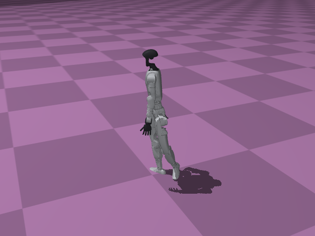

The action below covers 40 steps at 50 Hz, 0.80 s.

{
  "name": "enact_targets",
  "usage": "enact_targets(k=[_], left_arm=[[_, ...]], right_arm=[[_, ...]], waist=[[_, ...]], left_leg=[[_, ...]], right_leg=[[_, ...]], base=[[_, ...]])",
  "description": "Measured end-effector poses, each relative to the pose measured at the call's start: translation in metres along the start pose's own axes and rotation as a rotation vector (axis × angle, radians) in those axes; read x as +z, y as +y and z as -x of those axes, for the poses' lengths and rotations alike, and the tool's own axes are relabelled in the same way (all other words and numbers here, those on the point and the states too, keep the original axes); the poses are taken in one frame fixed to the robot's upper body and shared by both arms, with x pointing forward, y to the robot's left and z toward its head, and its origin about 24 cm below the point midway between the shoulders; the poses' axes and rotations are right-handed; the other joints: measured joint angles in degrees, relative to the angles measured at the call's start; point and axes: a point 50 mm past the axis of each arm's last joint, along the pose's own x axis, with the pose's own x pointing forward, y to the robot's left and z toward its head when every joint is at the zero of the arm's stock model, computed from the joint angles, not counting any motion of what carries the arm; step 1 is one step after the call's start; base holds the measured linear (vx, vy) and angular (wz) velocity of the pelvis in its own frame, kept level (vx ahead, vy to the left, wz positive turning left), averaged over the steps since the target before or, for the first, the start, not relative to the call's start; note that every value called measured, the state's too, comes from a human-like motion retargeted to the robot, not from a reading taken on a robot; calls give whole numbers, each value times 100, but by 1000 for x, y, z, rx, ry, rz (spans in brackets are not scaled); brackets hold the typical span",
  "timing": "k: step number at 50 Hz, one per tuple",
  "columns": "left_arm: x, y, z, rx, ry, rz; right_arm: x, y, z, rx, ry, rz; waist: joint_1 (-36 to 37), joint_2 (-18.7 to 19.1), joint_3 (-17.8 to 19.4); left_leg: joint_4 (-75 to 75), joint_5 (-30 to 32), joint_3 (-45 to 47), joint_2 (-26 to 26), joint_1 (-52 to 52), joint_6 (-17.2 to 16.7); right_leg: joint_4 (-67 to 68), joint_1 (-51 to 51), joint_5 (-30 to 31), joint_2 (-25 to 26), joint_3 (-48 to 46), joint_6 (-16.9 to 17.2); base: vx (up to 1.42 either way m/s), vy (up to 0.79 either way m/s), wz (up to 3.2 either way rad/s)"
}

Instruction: In place motions

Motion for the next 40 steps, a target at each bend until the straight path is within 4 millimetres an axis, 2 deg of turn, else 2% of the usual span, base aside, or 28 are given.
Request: enact_targets(k=[2, 3, 5, 7, 9, 10, 11, 12, 13, 14, 15, 17, 20, 22, 25, 27, 28, 30, 32, 36, 40], left_arm=[[-15, 8, 2, 17, 41, 28], [-24, 10, 4, 23, 66, 47], [-40, 10, 6, 29, 112, 91], [-50, 8, 8, 31, 144, 138], [-60, 6, 9, 25, 170, 169], [-65, 4, 10, 21, 182, 179], [-71, 3, 11, 19, 195, 185], [-77, 1, 12, 16, 208, 189], [-83, -1, 14, 12, 222, 192], [-90, -4, 16, 6, 243, 190], [-98, -6, 18, -1, 266, 186], [-110, -11, 21, -29, 315, 193], [-109, -13, 21, -40, 341, 168], [-105, -11, 20, -30, 324, 145], [-96, -7, 17, -25, 284, 119], [-83, -4, 14, -21, 243, 119], [-76, -2, 12, -16, 222, 125], [-64, 3, 10, -3, 183, 118], [-49, 7, 7, 2, 146, 89], [-32, 20, 7, 33, 84, 55], [-25, 30, 8, 57, 66, 26]], right_arm=[[12, -6, 2, 2, -34, 36], [17, -9, 4, -5, -46, 58], [31, -18, 7, -36, -83, 101], [49, -29, 13, -80, -138, 139], [66, -39, 20, -114, -198, 164], [73, -43, 23, -127, -227, 174], [80, -45, 26, -135, -255, 184], [86, -47, 29, -141, -281, 195], [92, -48, 31, -144, -303, 205], [94, -47, 32, -142, -316, 214], [96, -46, 32, -138, -326, 222], [96, -40, 30, -130, -319, 251], [89, -30, 23, -125, -295, 222], [73, -22, 16, -95, -255, 172], [39, -9, 6, -16, -139, 130], [19, -6, 3, -7, -50, 131], [11, -6, 2, -17, -11, 131], [-5, -4, 1, -30, 52, 104], [-16, 0, 1, -20, 89, 42], [-25, 4, 0, 15, 107, -1], [-21, 4, -1, 4, 74, -26]], waist=[[217, -212, -80], [444, -271, -105], [838, -405, -37], [1095, -546, 140], [1248, -561, 333], [1331, -526, 428], [1411, -417, 531], [1452, -293, 639], [1417, -140, 760], [1260, -35, 804], [1044, 45, 810], [774, 258, 745], [548, 235, 772], [618, 222, 730], [692, 255, 465], [1212, 213, 375], [1732, 178, 346], [2180, 183, 285], [693, 358, 316], [842, 360, 229], [759, 408, 222]], left_leg=[[1003, -138, -1030, 152, -642, 324], [1299, -97, -1762, 68, -1075, 247], [1325, 91, -3387, -666, -1854, -103], [836, 130, -3809, -1090, -2034, 48], [62, 106, -4015, -1299, -2055, 234], [-393, 130, -4229, -1433, -2061, 245], [-842, 259, -4603, -1510, -2052, 70], [-1274, 532, -4957, -1548, -2022, -49], [-1674, 1091, -5273, -1508, -1946, -52], [-1827, 1037, -5394, -1538, -1820, 18], [-1856, 676, -5417, -1602, -1667, 125], [-1892, 720, -4714, -1159, -1639, 5], [-2041, 683, -5133, -1231, -1481, -135], [-2272, 696, -4943, -1308, -1277, -69], [-2451, 669, -4803, -1338, -1192, -66], [-2507, 570, -4228, -1251, -1109, -105], [-2548, 490, -3678, -1151, -1020, -151], [-2592, 415, -3212, -1054, -936, -187], [-2491, 568, -4722, -1291, -1116, -73], [-2473, 489, -4555, -1252, -1133, -104], [-2416, 489, -4733, -1200, -1207, -152]], right_leg=[[-3, -196, 32, -68, 397, -99], [-6, -307, 58, -32, 721, -135], [-56, -454, 145, 40, 1331, -215], [-71, -520, 220, 57, 1854, -279], [-105, -489, 282, 160, 2128, -344], [-133, -446, 308, 257, 2217, -381], [-138, -388, 308, 431, 2303, -404], [-141, -312, 305, 607, 2373, -416], [-144, -199, 294, 788, 2412, -408], [-126, -138, 284, 865, 2405, -389], [-98, -102, 275, 889, 2376, -363], [-22, -147, 260, 1046, 2503, -332], [-46, -37, 264, 1059, 2589, -333], [-97, 56, 272, 1114, 2699, -357], [-174, 75, 256, 1144, 2766, -339], [-120, 69, 189, 1191, 3321, -269], [-2, -2, 148, 1245, 3864, -217], [42, 13, 99, 1310, 4344, -142], [-10, -20, 193, 1185, 2821, -279], [89, 23, 65, 1178, 3003, -110], [308, -67, -30, 1189, 3024, 2]], base=[[-3, 3, -186], [-9, 9, -237], [-18, 13, -260], [-24, 14, -230], [-19, 12, -198], [-13, 10, -197], [-10, 8, -192], [-5, 5, -166], [1, 3, -98], [8, 2, -23], [12, 3, -6], [9, 4, -70], [1, 1, -64], [20, 0, -62], [24, -1, -68], [10, -2, -266], [6, -1, -365], [7, -1, -96], [9, -3, 435], [3, -4, -3], [0, -4, 36]])
